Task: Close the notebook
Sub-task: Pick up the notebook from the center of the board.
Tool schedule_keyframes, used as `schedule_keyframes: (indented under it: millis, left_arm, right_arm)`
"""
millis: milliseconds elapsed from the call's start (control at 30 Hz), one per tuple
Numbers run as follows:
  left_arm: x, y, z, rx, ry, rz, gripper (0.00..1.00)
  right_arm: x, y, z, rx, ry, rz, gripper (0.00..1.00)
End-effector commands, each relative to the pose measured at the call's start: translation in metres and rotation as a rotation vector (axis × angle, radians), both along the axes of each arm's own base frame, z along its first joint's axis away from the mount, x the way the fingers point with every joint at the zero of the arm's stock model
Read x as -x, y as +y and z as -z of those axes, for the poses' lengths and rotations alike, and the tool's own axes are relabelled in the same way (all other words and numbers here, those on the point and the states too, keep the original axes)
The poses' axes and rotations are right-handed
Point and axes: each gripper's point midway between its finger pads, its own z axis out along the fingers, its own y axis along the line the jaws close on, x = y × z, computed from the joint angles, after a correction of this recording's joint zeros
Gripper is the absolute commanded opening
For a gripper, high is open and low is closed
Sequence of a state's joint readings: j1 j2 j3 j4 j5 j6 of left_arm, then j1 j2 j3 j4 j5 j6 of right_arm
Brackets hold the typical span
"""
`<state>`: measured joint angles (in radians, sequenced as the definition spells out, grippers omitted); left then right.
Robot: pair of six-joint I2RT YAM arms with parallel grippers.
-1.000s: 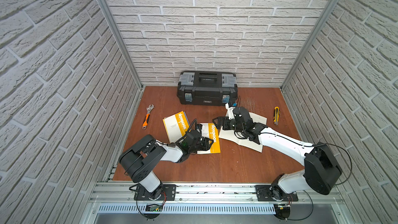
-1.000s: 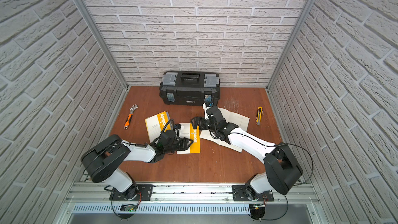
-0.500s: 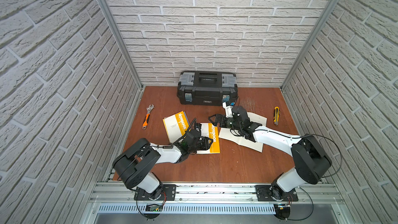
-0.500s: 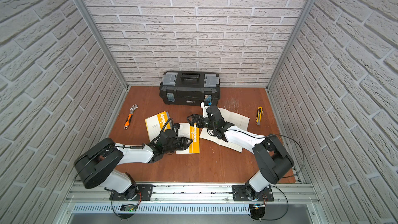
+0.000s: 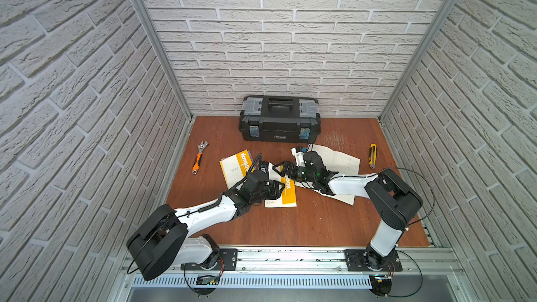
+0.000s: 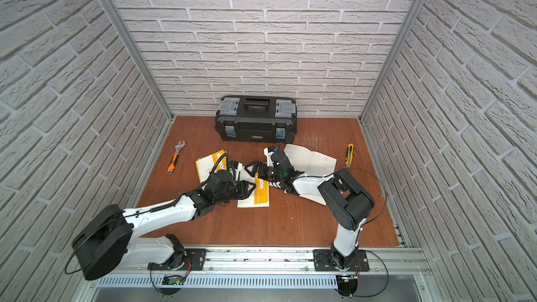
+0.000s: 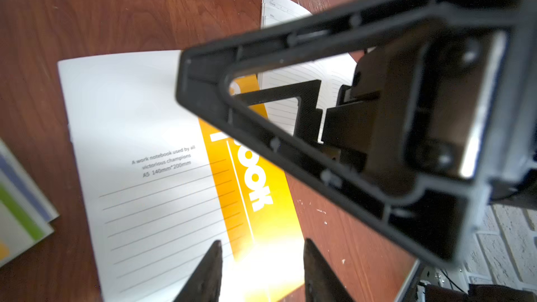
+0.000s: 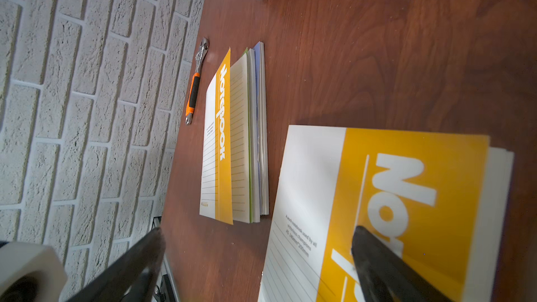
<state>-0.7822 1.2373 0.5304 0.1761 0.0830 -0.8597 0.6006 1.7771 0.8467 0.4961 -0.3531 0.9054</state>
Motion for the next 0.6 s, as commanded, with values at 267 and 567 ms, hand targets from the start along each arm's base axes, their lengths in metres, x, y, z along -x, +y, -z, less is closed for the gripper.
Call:
schedule_keyframes:
  millis: [267, 567]
  left_arm:
    - [0.010, 0.034, 0.017, 0.012, 0.127, -0.086, 0.52]
    - [0.006, 0.036, 0.035, 0.108, 0.239, -0.128, 0.51]
  right_arm:
    - [0.007, -0.001, 0.016, -0.004, 0.012, -0.005, 1.00]
    - [0.012, -0.003, 0.021, 0.012, 0.019, -0.008, 1.00]
